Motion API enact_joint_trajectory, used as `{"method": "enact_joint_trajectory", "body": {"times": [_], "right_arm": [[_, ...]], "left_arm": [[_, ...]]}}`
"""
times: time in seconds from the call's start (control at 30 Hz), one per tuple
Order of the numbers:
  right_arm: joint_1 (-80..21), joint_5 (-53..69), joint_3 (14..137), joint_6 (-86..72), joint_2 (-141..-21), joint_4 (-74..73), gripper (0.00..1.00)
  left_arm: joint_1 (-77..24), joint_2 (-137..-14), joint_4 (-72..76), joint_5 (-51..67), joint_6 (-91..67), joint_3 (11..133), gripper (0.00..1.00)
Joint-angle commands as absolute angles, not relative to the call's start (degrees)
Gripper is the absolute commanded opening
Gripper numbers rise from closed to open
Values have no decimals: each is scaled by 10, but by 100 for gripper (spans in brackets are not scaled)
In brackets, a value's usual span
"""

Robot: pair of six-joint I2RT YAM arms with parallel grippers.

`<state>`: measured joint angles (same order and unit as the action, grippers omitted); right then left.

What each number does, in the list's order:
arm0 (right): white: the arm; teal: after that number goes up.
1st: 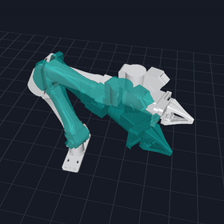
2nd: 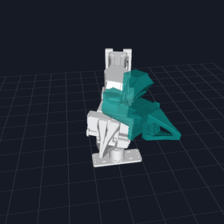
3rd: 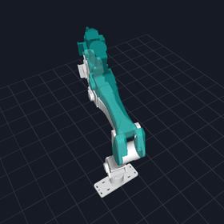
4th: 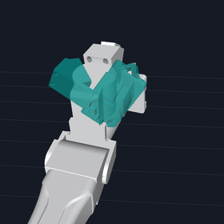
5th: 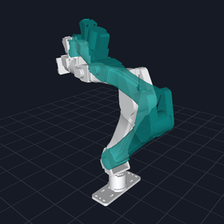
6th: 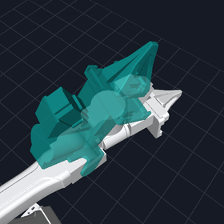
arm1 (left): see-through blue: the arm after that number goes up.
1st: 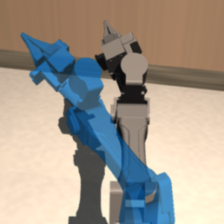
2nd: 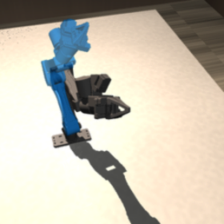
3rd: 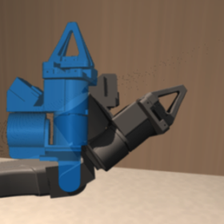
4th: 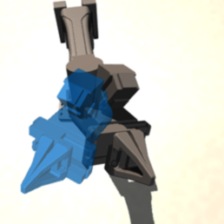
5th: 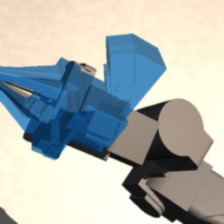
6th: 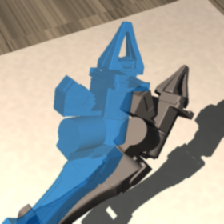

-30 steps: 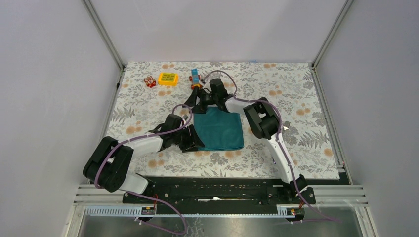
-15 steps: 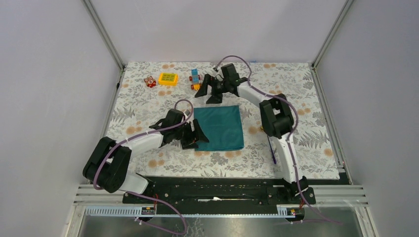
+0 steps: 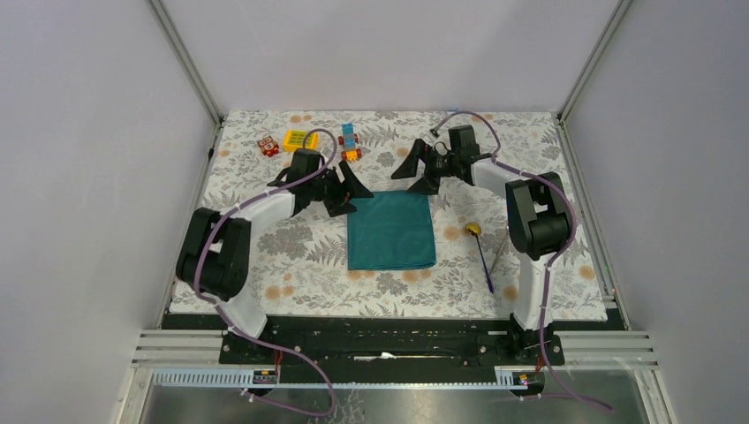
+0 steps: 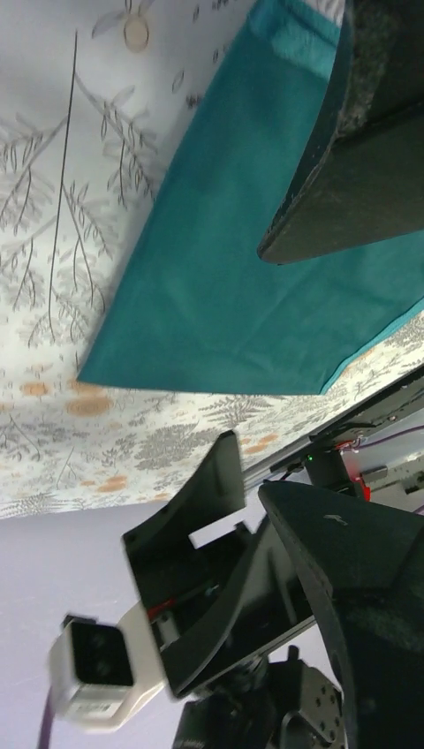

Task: Fold the napkin into a case and place the utensils inside
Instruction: Smooth out the square-folded napkin at the center of the board.

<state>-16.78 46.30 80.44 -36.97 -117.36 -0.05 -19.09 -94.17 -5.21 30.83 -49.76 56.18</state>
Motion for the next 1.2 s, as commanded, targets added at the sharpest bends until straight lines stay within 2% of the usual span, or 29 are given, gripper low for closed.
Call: {"method": "enact_joint_trajectory", "body": {"times": [0.0, 0.23, 0.43, 0.67, 0.77, 0.93, 1.03, 1.17], "right_arm": [[-149, 509, 799, -375, -1196, 61, 99], [-120, 530, 802, -360, -1234, 68, 98], [-99, 505, 805, -334, -1270, 55, 98], [-73, 415, 880, -249, -1296, -91, 97], [-73, 384, 890, -233, -1264, -136, 97], [-73, 330, 867, -213, -1168, -197, 99], [-81, 325, 805, -221, -1108, -198, 100], [-121, 305, 687, -241, -1024, -164, 100]], "left_arm": [[-176, -1014, -6, 290, -484, 628, 77], [-168, -1108, 20, 253, -468, 668, 76], [-162, -1118, 31, 242, -473, 635, 76], [-161, -1100, 24, 243, -458, 612, 76], [-162, -1082, 12, 274, -458, 624, 79], [-161, -999, -41, 287, -446, 645, 88], [-161, -939, -81, 282, -430, 637, 94], [-162, -861, -117, 276, -416, 565, 93]]}}
